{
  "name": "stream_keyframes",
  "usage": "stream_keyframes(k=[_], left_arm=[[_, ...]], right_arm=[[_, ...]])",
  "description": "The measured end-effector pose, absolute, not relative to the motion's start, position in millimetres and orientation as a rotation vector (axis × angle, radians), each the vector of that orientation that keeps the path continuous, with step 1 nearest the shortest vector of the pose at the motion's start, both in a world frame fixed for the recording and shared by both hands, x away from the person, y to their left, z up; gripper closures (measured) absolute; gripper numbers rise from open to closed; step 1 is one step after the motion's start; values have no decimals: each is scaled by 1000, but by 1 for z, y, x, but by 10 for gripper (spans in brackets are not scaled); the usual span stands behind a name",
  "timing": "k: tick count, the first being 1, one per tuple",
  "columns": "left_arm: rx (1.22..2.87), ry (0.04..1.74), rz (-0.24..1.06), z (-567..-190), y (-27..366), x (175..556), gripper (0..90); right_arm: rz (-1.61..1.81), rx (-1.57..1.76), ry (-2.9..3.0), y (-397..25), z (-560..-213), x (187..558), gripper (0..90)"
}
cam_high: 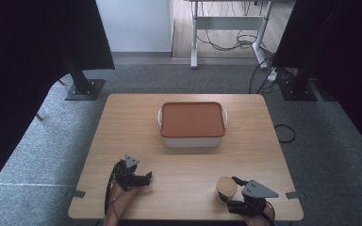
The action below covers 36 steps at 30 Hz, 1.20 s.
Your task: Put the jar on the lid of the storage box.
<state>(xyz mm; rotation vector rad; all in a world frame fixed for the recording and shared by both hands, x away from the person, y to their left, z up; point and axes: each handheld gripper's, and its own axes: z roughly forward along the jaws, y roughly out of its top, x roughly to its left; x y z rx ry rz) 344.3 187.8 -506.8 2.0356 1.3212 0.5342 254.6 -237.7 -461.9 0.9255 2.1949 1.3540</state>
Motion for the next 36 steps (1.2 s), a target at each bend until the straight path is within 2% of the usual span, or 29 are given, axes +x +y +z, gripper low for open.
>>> stream_keyframes(k=[17,36], left_arm=[[2036,1320,534,-507,188,344,12],[2036,1320,534,-507,188,344,12]], right_arm=[[1331,950,2176,-235,-459,252,230],[1330,940,2161,-232,-437,259,229]])
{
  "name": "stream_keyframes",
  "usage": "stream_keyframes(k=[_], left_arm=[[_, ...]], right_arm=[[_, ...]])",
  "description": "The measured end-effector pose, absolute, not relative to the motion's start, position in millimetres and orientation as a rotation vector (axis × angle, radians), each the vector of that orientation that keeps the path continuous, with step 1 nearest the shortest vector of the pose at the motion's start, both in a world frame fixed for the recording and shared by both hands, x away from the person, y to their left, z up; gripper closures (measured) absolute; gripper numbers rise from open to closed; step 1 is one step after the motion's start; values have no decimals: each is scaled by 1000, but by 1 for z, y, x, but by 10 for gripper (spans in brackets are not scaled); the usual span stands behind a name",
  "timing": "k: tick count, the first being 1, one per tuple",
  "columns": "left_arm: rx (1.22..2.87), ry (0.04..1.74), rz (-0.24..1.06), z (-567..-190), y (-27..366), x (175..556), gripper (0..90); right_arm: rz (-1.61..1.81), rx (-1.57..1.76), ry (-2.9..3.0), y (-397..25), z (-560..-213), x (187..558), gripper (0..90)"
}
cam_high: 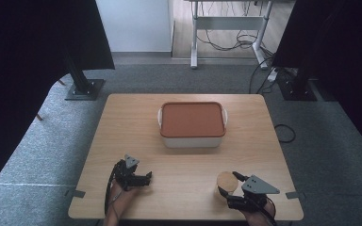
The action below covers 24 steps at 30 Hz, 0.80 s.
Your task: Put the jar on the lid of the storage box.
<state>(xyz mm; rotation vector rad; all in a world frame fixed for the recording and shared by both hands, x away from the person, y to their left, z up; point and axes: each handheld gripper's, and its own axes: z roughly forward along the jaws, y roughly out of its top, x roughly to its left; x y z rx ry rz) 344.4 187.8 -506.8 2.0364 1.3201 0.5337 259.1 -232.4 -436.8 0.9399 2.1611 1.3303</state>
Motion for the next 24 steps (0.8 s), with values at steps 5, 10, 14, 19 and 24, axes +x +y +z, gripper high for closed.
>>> stream_keyframes(k=[5,10,14,19,24], left_arm=[[2036,1320,534,-507,188,344,12],[2036,1320,534,-507,188,344,12],[2036,1320,534,-507,188,344,12],[2035,1320,534,-507,188,344,12],[2037,1320,534,-507,188,344,12]], right_arm=[[1328,944,2159,-231,-431,263,229],[1321,954,2165,-229,-427,267,229],[1321,956,2162,-227,-423,271,229],[1325,962,2159,-226,-419,276,229],[1325,968,2160,-223,-416,280,229]])
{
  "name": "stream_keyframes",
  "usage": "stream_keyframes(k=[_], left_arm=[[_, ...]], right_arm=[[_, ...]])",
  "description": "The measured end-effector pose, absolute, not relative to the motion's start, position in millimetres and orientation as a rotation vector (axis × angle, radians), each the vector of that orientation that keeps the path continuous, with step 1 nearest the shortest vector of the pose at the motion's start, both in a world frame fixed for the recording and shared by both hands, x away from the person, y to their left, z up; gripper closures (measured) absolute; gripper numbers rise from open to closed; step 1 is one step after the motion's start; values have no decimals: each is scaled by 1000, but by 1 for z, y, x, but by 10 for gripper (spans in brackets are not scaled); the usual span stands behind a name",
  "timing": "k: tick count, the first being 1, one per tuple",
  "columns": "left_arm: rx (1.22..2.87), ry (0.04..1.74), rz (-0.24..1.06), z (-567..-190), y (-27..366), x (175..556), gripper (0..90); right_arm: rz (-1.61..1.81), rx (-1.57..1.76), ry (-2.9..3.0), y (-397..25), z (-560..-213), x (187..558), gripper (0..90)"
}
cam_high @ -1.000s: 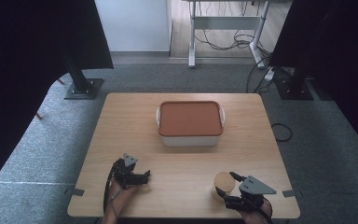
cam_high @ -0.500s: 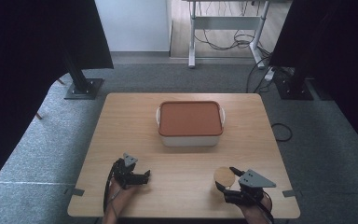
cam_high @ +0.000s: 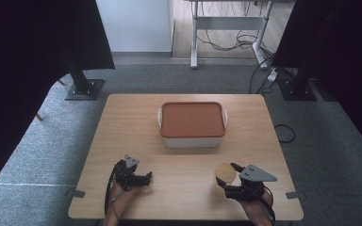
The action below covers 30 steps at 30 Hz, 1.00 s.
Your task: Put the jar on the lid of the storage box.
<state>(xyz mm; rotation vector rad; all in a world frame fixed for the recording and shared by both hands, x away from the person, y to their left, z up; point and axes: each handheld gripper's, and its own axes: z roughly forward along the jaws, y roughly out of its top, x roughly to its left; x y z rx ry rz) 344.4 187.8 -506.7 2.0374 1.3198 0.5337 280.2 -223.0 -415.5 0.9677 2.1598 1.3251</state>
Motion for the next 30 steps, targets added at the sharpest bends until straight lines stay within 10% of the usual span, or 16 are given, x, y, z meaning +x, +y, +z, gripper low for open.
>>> stream_keyframes(k=[30], left_arm=[[2039,1317,532,-507,188,344,13]], right_arm=[[1333,996,2137,-214,-402,301,230]])
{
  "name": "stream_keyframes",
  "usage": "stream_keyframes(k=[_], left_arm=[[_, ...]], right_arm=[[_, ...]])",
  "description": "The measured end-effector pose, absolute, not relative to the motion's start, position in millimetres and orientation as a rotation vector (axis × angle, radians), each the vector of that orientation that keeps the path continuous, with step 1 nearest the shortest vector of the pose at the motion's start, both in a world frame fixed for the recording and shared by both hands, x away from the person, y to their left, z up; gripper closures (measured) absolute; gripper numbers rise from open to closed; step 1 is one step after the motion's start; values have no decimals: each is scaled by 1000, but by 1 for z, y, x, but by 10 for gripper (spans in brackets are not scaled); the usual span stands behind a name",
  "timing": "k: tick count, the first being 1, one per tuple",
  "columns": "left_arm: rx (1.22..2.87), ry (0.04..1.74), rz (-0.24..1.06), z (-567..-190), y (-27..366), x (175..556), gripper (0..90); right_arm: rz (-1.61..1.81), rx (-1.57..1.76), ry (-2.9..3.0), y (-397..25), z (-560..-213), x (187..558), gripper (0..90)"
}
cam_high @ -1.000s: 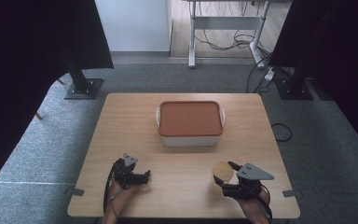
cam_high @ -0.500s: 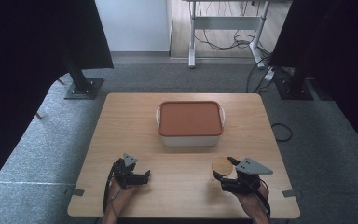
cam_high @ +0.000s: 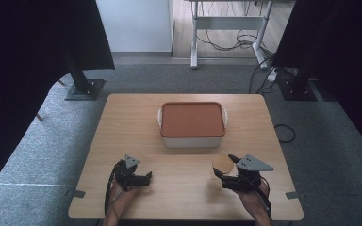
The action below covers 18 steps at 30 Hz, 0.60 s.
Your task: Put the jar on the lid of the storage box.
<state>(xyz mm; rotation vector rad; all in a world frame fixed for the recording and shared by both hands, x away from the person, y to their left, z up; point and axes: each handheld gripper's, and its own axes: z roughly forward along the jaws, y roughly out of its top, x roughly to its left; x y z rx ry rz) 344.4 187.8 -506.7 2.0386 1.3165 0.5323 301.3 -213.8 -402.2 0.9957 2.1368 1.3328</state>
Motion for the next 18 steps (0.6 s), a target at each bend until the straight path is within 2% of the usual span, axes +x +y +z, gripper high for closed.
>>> stream_keyframes(k=[18], left_arm=[[2038,1314,532,-507,188,344,12]], right_arm=[[1339,1011,2125,-209,-394,317,230]])
